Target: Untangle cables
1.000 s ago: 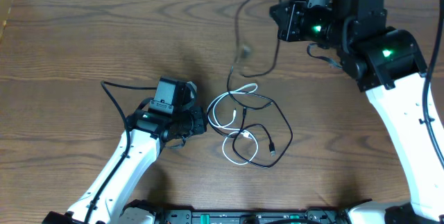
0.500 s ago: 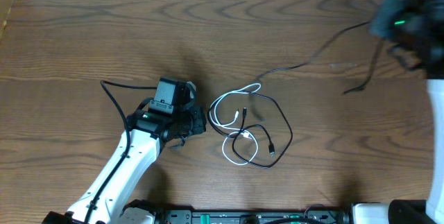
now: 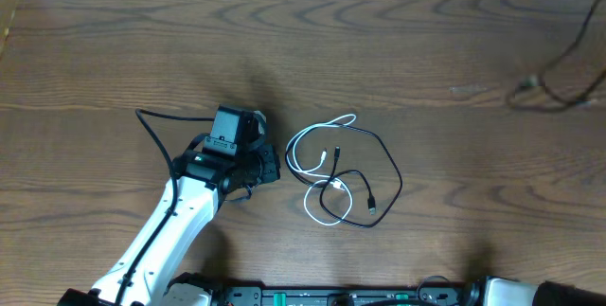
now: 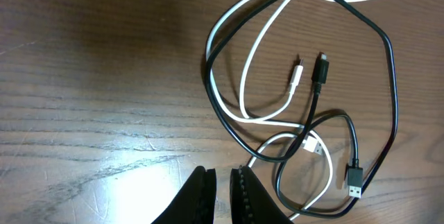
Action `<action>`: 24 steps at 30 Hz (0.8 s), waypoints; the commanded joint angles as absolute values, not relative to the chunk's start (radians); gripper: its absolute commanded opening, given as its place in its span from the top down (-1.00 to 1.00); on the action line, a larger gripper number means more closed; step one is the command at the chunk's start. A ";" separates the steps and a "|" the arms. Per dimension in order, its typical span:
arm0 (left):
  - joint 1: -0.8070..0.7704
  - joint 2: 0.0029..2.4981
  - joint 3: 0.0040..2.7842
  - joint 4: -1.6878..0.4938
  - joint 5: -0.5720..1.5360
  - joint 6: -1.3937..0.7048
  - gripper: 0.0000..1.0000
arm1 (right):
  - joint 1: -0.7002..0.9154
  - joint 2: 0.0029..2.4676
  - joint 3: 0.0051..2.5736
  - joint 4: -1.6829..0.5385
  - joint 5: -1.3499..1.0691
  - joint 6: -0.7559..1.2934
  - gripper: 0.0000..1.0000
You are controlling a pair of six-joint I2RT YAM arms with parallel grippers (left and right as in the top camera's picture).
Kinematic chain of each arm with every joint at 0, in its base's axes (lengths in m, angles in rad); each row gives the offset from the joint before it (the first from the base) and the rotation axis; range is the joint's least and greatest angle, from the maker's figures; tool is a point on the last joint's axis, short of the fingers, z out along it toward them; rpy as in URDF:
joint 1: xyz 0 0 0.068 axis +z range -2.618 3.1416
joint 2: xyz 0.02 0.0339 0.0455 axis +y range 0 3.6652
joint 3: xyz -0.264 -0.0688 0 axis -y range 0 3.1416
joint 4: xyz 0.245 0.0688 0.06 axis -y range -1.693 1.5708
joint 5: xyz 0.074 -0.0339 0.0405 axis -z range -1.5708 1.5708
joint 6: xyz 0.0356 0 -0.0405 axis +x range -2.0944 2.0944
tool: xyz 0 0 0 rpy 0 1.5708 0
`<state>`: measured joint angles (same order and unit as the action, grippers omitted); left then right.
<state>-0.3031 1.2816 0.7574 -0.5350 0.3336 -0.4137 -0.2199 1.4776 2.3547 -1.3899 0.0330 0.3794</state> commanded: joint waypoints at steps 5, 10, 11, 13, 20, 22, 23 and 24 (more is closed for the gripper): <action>-0.305 1.287 0.746 -0.518 0.319 -0.392 0.66 | -0.357 1.591 2.353 -1.501 0.310 0.472 0.97; -0.305 1.287 0.746 -0.484 0.307 -0.356 0.67 | -0.489 1.633 2.353 -1.528 0.340 0.501 0.97; -0.305 1.287 0.746 -0.473 0.300 -0.356 0.67 | -0.525 1.639 2.352 -1.530 0.339 0.506 0.97; -0.305 1.287 0.746 -0.454 0.301 -0.358 0.67 | -0.591 1.657 2.350 -1.541 0.350 0.542 0.97; -0.305 1.287 0.746 -0.444 0.247 -0.424 0.67 | -0.819 1.719 2.341 -1.547 0.372 0.546 0.97; -0.305 1.287 0.745 -0.449 0.209 -0.424 0.67 | -0.871 1.740 2.341 -1.549 0.372 0.546 0.98; -0.304 1.287 0.745 -0.452 0.203 -0.424 0.68 | -0.894 1.751 2.341 -1.552 0.372 0.546 0.98; -0.305 1.287 0.744 -0.455 0.204 -0.425 0.67 | -0.914 1.761 2.340 -1.553 0.372 0.546 0.98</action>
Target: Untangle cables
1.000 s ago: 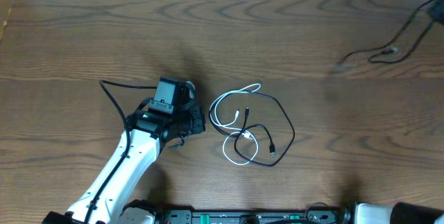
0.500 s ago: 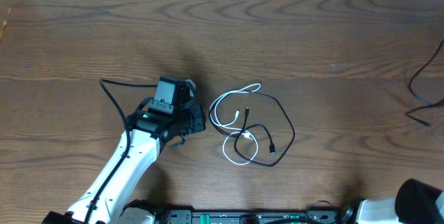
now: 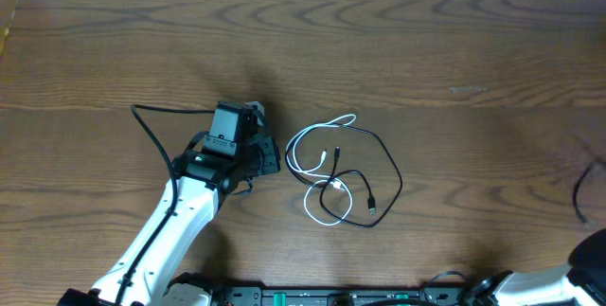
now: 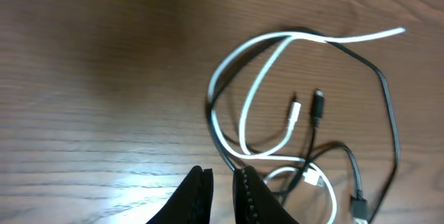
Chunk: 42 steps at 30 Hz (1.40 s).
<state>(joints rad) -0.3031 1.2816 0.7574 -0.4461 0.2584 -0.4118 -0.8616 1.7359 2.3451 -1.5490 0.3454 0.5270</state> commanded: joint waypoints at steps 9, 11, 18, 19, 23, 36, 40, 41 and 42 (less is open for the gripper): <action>-0.305 1.287 0.743 -0.470 0.212 -0.455 0.83 | -1.060 1.881 2.339 -1.553 0.370 0.569 0.98; -0.305 1.287 0.743 -0.470 0.222 -0.460 0.84 | -1.081 1.920 2.339 -1.551 0.371 0.577 0.98; -0.305 1.287 0.743 -0.450 0.223 -0.462 0.80 | -1.099 2.086 2.339 -1.541 0.368 0.576 0.97; -0.305 1.287 0.743 -0.445 0.223 -0.463 0.75 | -1.099 2.113 2.339 -1.536 0.368 0.576 0.98; -0.305 1.287 0.743 -0.430 0.223 -0.461 0.57 | -1.098 2.202 2.339 -1.517 0.369 0.576 0.97; -0.305 1.287 0.743 -0.386 0.223 -0.462 0.53 | -1.098 2.365 2.288 -1.467 0.382 0.579 0.97; -0.305 1.287 0.743 -0.386 0.223 -0.462 0.53 | -1.084 2.365 2.197 -1.421 0.382 0.579 0.97; -0.305 1.287 0.743 -0.386 0.223 -0.462 0.53 | -1.078 2.365 2.174 -1.408 0.382 0.579 0.97; -0.305 1.287 0.743 -0.386 0.223 -0.462 0.53 | -1.074 2.365 2.156 -1.398 0.377 0.579 0.97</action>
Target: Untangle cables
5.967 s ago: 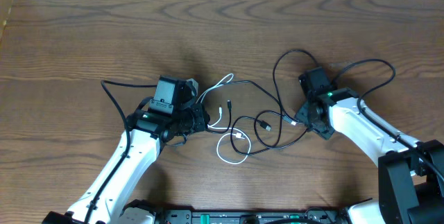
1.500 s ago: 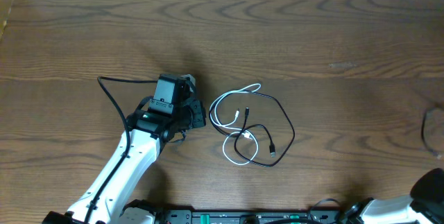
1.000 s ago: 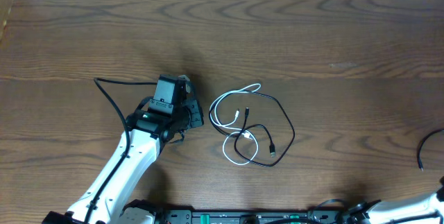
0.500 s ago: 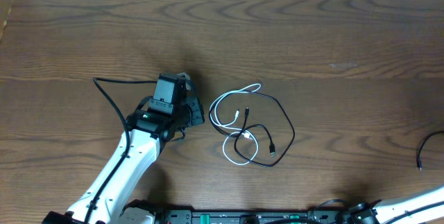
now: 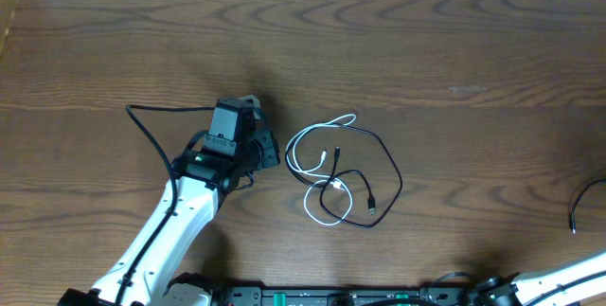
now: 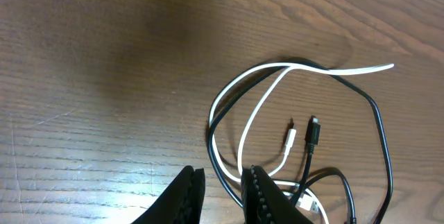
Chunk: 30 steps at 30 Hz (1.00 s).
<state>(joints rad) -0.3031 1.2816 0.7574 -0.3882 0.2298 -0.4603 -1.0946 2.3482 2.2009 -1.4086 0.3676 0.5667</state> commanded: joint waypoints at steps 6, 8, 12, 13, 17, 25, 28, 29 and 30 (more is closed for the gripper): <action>-0.305 1.287 0.743 -0.386 0.223 -0.461 0.52 | -1.024 2.354 2.132 -1.372 0.361 0.555 0.97; -0.305 1.287 0.743 -0.386 0.223 -0.462 0.52 | -0.999 2.338 2.132 -1.369 0.374 0.552 0.97; -0.305 1.287 0.743 -0.386 0.223 -0.461 0.53 | -0.954 2.305 2.131 -1.373 0.445 0.552 0.97; -0.305 1.287 0.743 -0.386 0.223 -0.461 0.52 | -0.945 2.299 2.131 -1.374 0.451 0.552 0.97; -0.305 1.287 0.743 -0.386 0.221 -0.460 0.53 | -0.928 2.280 2.131 -1.372 0.454 0.548 0.97; -0.305 1.287 0.743 -0.376 0.192 -0.461 0.52 | -0.934 2.167 2.088 -1.328 0.462 0.534 0.97; -0.305 1.287 0.743 -0.368 0.193 -0.461 0.52 | -0.939 2.129 2.044 -1.303 0.461 0.534 0.97; -0.305 1.287 0.743 -0.364 0.193 -0.461 0.53 | -0.941 2.118 2.027 -1.296 0.461 0.534 0.98; -0.305 1.287 0.743 -0.364 0.193 -0.461 0.53 | -0.941 2.108 2.010 -1.290 0.461 0.534 0.94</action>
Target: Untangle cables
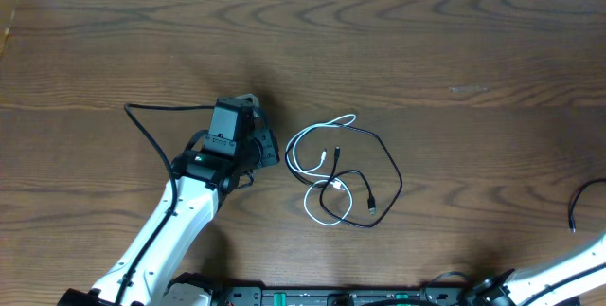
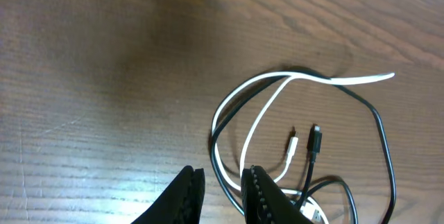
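Note:
A white cable [image 1: 303,150] and a black cable [image 1: 388,169] lie looped through each other on the wooden table [image 1: 426,50], right of centre. My left gripper [image 1: 275,152] sits just left of the tangle, pointing at it. The left wrist view shows the left gripper [image 2: 222,175] open low over the table. The left edge of the loop, white cable [image 2: 260,113] beside black cable [image 2: 381,134], runs into the gap between the fingertips [image 2: 253,179]. Both cables' small plugs lie inside the loop. My right gripper is out of view.
A white part of the right arm [image 1: 568,268] shows at the lower right corner, with a thin dark wire [image 1: 579,202] near the right edge. The left arm's own cable [image 1: 151,126] arcs over the table to its left.
The tangle sits slightly lower in the left wrist view than before. The jaw gap is the same and the cables have not moved.
My left gripper stood left of the tangle with its fingers almost together. Then it was a little farther up the table, still nearly shut. By a second ago the fingers were apart at the loop's left edge, where they remain. The cables lie unchanged throughout.

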Action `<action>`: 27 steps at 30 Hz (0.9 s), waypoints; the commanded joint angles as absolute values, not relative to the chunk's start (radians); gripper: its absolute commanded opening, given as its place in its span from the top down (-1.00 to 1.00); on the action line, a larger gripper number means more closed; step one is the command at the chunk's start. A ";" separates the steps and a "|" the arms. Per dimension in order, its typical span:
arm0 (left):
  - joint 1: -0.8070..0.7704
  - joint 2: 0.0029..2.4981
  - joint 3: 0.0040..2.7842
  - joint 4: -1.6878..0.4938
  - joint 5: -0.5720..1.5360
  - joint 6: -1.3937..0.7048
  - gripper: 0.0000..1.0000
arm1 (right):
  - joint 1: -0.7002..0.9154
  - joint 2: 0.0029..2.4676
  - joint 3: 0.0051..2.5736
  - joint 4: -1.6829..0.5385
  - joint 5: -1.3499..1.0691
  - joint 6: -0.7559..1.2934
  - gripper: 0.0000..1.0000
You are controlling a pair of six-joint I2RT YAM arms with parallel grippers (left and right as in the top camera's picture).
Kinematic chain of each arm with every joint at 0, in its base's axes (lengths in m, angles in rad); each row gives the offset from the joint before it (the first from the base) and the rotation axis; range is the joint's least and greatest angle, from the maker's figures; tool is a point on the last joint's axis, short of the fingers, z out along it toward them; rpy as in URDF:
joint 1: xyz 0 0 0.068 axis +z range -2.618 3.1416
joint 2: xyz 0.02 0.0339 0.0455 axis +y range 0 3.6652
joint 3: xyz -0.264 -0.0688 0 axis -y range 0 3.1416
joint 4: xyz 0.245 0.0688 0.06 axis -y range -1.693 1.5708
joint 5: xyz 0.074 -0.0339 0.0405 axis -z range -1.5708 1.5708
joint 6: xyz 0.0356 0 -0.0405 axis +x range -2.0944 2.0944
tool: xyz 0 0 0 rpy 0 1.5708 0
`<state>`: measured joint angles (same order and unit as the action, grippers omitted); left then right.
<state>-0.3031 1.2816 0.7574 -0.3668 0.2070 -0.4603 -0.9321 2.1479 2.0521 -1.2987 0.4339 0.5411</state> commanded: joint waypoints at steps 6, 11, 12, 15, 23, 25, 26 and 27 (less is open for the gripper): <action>-0.305 1.287 0.743 -0.364 0.193 -0.457 0.52 | -0.941 2.098 1.972 -1.290 0.432 0.534 0.03; -0.305 1.287 0.743 -0.364 0.193 -0.457 0.52 | -0.941 2.098 1.972 -1.297 0.409 0.534 -0.68; -0.305 1.287 0.743 -0.364 0.193 -0.457 0.52 | -0.941 2.098 1.972 -1.298 0.409 0.534 -0.70; -0.305 1.287 0.743 -0.364 0.193 -0.457 0.52 | -0.941 2.098 1.972 -1.302 0.409 0.534 -0.75; -0.305 1.287 0.743 -0.364 0.193 -0.457 0.52 | -0.934 2.098 1.967 -1.299 0.397 0.533 -0.77; -0.305 1.287 0.743 -0.364 0.193 -0.457 0.51 | -0.925 2.096 1.967 -1.289 0.347 0.507 -0.81; -0.305 1.287 0.743 -0.364 0.193 -0.456 0.51 | -0.918 2.091 1.967 -1.282 0.318 0.490 -0.82; -0.305 1.287 0.743 -0.364 0.193 -0.453 0.50 | -0.908 2.081 1.967 -1.274 0.301 0.475 -0.83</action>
